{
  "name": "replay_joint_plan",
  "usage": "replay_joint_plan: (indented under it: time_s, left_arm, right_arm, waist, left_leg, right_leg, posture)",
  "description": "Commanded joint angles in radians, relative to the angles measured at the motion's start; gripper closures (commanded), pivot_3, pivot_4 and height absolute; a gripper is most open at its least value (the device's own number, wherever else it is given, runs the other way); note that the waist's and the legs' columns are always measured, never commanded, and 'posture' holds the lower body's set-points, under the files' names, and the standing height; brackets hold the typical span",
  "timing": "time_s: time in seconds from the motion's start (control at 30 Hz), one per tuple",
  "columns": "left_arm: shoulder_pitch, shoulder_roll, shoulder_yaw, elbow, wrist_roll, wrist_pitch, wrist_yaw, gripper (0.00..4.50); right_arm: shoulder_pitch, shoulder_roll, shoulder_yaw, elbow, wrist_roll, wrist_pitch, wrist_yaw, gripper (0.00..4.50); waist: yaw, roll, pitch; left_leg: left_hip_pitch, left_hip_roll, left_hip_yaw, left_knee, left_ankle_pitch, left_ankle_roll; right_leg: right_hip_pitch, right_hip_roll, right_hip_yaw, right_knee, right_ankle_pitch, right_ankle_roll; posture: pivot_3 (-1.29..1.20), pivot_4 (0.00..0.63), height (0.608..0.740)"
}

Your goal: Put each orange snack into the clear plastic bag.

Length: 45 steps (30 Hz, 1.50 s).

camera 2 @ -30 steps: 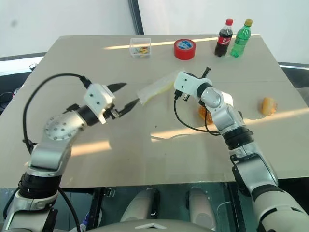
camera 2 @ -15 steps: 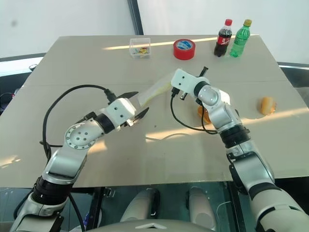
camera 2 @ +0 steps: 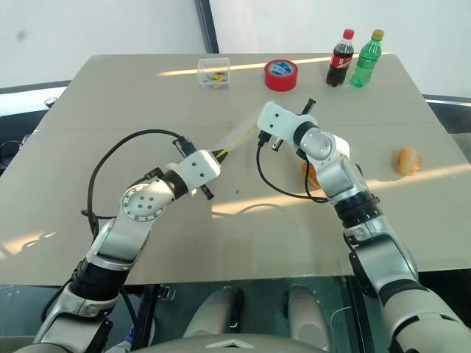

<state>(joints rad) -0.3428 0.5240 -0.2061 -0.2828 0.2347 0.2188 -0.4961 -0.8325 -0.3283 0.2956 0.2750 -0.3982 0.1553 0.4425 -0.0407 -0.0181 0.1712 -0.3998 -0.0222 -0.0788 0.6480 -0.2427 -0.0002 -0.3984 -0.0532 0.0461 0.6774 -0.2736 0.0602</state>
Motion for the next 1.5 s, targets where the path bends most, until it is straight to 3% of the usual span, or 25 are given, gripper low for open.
replay_joint_plan:
  time_s: [0.03, 0.13, 0.23, 0.27, 0.37, 0.47, 0.5, 0.6, 0.63, 0.67, 0.7, 0.93, 1.5]
  left_arm:
    - [-0.022, 0.001, 0.037, -0.004, 0.006, -0.04, 0.024, 4.47]
    - [-0.035, 0.01, 0.06, 0.017, 0.005, -0.047, 0.03, 4.47]
    - [-0.042, 0.017, 0.068, 0.044, 0.011, -0.07, 0.036, 4.5]
    - [-0.042, 0.017, 0.069, 0.05, 0.014, -0.075, 0.039, 4.5]
    - [-0.039, 0.02, 0.065, 0.066, 0.033, -0.107, 0.051, 4.5]
    - [-0.042, 0.016, 0.063, 0.072, 0.044, -0.117, 0.06, 4.5]
    - [-0.044, 0.015, 0.061, 0.075, 0.048, -0.121, 0.063, 4.5]
    - [-0.052, 0.014, 0.058, 0.086, 0.058, -0.131, 0.065, 4.5]
    - [-0.054, 0.013, 0.058, 0.09, 0.061, -0.134, 0.065, 4.5]
    - [-0.056, 0.012, 0.059, 0.093, 0.063, -0.134, 0.067, 4.5]
    - [-0.056, 0.011, 0.059, 0.094, 0.065, -0.134, 0.068, 4.5]
    - [-0.048, 0.013, 0.057, 0.081, 0.083, -0.14, 0.072, 4.5]
    - [-0.014, 0.001, 0.059, 0.02, 0.108, -0.125, 0.072, 4.5]
  right_arm:
    - [0.03, -0.018, 0.001, -0.076, -0.001, 0.019, 0.029, 4.5]
    - [0.097, -0.046, -0.007, -0.136, 0.029, 0.06, 0.099, 4.5]
    - [0.154, -0.053, -0.044, -0.205, 0.056, 0.105, 0.106, 3.58]
    - [0.171, -0.053, -0.056, -0.228, 0.064, 0.12, 0.1, 2.93]
    - [0.238, -0.052, -0.108, -0.334, 0.114, 0.216, 0.109, 1.68]
    - [0.291, -0.041, -0.171, -0.46, 0.188, 0.34, 0.133, 1.68]
    - [0.305, -0.033, -0.189, -0.498, 0.213, 0.384, 0.141, 2.3]
    - [0.329, 0.022, -0.224, -0.603, 0.303, 0.522, 0.142, 3.34]
    - [0.33, 0.047, -0.229, -0.632, 0.333, 0.566, 0.138, 4.11]
    - [0.327, 0.078, -0.235, -0.656, 0.365, 0.611, 0.13, 4.11]
    - [0.323, 0.097, -0.236, -0.674, 0.39, 0.645, 0.127, 4.49]
    - [0.264, 0.218, -0.221, -0.719, 0.496, 0.77, 0.06, 4.49]
    - [0.195, 0.254, -0.172, -0.609, 0.581, 0.745, -0.008, 4.49]
  waist:
    - [0.0, 0.0, 0.0]
    - [0.004, 0.0, 0.0]
    - [0.003, 0.0, 0.0]
    - [0.003, 0.0, 0.0]
    - [0.002, 0.0, 0.0]
    - [0.001, 0.0, 0.0]
    - [0.003, 0.0, 0.0]
    - [0.002, 0.0, 0.0]
    - [0.001, 0.0, 0.0]
    - [0.0, 0.0, 0.0]
    - [0.0, 0.0, 0.0]
    - [0.002, 0.0, 0.0]
    - [0.001, 0.0, 0.0]
  left_leg:
    - [0.0, 0.0, 0.0, 0.0, 0.0, 0.0]
    - [0.0, 0.0, -0.001, 0.0, 0.0, 0.0]
    - [0.0, 0.0, -0.001, 0.001, 0.0, 0.0]
    - [0.0, 0.0, -0.001, 0.001, 0.0, 0.0]
    - [0.0, 0.0, -0.001, 0.001, 0.0, 0.0]
    - [0.0, 0.001, -0.001, 0.001, 0.0, 0.0]
    - [0.0, 0.0, -0.001, 0.001, 0.0, 0.0]
    - [0.0, 0.001, -0.002, 0.001, 0.0, 0.0]
    - [0.0, 0.001, -0.001, 0.001, 0.0, 0.0]
    - [0.0, 0.001, -0.001, 0.001, 0.0, 0.0]
    - [0.0, 0.001, -0.001, 0.001, 0.0, 0.0]
    - [0.0, 0.001, -0.002, 0.002, 0.0, 0.0]
    - [0.0, 0.0, -0.003, 0.002, 0.0, 0.0]
  right_leg:
    - [0.0, 0.0, 0.0, 0.0, 0.0, 0.0]
    - [0.0, 0.0, 0.0, 0.0, 0.0, 0.0]
    - [0.0, 0.0, -0.001, 0.0, 0.0, 0.0]
    - [0.0, 0.0, -0.001, 0.0, 0.0, 0.0]
    - [0.0, 0.0, 0.0, 0.0, 0.0, 0.0]
    - [0.0, 0.0, -0.001, 0.0, 0.0, 0.0]
    - [0.0, 0.0, 0.0, 0.001, 0.0, 0.0]
    - [0.0, 0.0, -0.001, 0.001, 0.0, 0.0]
    - [0.001, 0.0, -0.001, 0.001, 0.0, 0.0]
    - [0.001, 0.0, -0.001, 0.001, 0.0, 0.0]
    - [0.001, 0.0, -0.001, 0.001, 0.0, 0.0]
    - [0.001, 0.0, -0.001, 0.001, 0.0, 0.0]
    - [0.001, 0.0, -0.002, 0.001, 0.0, 0.0]
  posture:
    - [0.0, 0.15, 0.74]
    - [0.0, 0.15, 0.74]
    - [0.0, 0.15, 0.74]
    - [0.0, 0.15, 0.74]
    - [0.0, 0.15, 0.74]
    - [0.0, 0.15, 0.74]
    - [0.0, 0.15, 0.74]
    - [0.0, 0.15, 0.74]
    - [0.0, 0.15, 0.74]
    - [0.0, 0.15, 0.74]
    - [0.0, 0.15, 0.74]
    - [0.0, 0.15, 0.74]
    - [0.0, 0.15, 0.74]
